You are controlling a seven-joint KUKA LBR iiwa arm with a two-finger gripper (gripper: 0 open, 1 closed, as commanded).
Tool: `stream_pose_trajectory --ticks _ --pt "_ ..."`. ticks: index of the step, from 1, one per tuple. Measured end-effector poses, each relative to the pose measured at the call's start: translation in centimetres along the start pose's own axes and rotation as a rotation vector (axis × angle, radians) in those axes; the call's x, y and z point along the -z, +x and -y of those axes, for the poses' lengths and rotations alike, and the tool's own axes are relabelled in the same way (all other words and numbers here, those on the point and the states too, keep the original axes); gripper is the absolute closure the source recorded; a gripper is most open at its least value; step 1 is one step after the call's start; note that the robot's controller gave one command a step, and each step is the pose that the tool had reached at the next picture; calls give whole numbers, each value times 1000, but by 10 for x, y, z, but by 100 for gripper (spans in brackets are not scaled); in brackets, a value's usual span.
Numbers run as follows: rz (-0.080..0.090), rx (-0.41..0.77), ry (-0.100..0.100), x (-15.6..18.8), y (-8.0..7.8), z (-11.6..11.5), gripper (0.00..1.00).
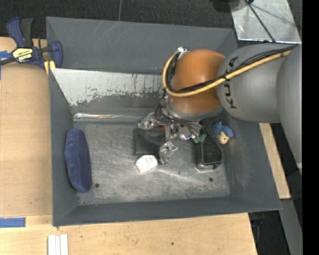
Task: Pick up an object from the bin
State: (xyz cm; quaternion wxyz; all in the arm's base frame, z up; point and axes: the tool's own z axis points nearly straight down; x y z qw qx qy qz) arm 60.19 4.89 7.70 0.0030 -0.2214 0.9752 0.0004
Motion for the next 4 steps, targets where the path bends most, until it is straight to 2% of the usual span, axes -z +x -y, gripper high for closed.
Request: stream_pose_trajectory --ticks 3,4 --pt "6 -12 2 3 -4 3 0" --pt "12 -12 3 6 -6 3 100"
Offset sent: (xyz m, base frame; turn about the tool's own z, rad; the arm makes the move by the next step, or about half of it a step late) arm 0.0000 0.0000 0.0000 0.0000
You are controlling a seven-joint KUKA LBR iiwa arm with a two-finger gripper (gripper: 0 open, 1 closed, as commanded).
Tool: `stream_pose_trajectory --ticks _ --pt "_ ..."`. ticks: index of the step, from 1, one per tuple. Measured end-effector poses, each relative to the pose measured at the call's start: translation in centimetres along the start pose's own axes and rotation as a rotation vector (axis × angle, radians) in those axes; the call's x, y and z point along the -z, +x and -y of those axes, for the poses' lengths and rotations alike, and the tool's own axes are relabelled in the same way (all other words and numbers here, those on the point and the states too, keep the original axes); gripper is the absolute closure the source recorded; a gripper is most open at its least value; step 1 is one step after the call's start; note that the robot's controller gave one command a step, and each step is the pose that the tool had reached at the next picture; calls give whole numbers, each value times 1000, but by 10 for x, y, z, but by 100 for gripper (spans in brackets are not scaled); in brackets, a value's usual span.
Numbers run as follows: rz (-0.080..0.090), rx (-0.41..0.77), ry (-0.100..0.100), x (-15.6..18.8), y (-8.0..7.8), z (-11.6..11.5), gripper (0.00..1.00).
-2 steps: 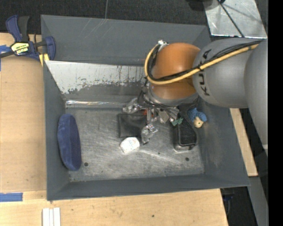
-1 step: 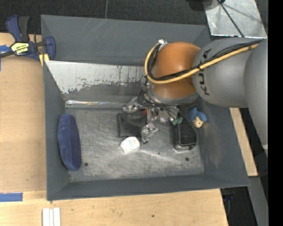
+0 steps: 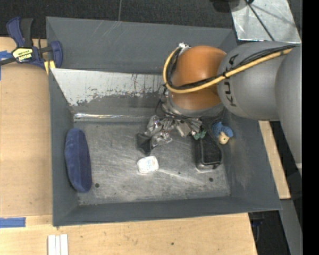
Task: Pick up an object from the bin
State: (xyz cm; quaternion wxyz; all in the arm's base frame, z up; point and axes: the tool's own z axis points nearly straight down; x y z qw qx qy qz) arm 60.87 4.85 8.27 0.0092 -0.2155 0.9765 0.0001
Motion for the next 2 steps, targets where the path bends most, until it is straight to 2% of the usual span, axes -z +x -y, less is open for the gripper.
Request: stream_pose_trajectory --ticks 1,2 --pt "-10 -3 -1 21 -2 1 100" --pt "-10 -6 -1 55 -4 2 100"
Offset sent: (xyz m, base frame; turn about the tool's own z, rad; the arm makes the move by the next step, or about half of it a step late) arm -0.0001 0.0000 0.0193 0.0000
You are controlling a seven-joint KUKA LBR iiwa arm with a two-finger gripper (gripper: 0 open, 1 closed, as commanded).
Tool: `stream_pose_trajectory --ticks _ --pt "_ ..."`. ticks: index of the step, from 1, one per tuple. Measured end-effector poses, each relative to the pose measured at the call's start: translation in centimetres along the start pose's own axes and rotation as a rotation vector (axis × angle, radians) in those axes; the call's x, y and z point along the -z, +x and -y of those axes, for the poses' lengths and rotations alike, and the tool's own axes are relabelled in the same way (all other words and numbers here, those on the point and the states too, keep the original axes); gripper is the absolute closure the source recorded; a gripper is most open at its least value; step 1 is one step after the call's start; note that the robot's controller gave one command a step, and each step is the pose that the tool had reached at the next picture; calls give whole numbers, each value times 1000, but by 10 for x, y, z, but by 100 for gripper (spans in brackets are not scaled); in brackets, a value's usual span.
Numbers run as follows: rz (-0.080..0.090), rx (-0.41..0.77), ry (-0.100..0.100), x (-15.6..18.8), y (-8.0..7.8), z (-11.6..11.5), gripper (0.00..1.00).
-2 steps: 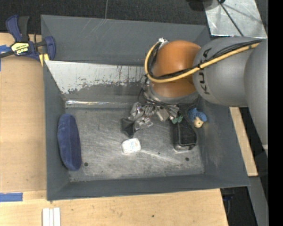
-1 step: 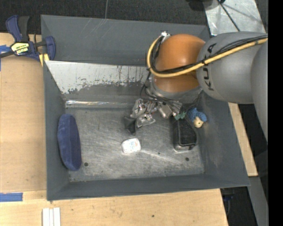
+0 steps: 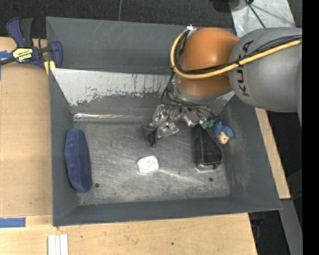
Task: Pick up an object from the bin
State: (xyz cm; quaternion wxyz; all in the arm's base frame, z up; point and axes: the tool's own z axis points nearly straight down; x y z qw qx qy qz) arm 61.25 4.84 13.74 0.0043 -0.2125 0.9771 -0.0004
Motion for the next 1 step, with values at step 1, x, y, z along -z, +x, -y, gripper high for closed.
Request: stream_pose_trajectory --ticks 1 --pt "1 -3 0 37 -2 1 100"
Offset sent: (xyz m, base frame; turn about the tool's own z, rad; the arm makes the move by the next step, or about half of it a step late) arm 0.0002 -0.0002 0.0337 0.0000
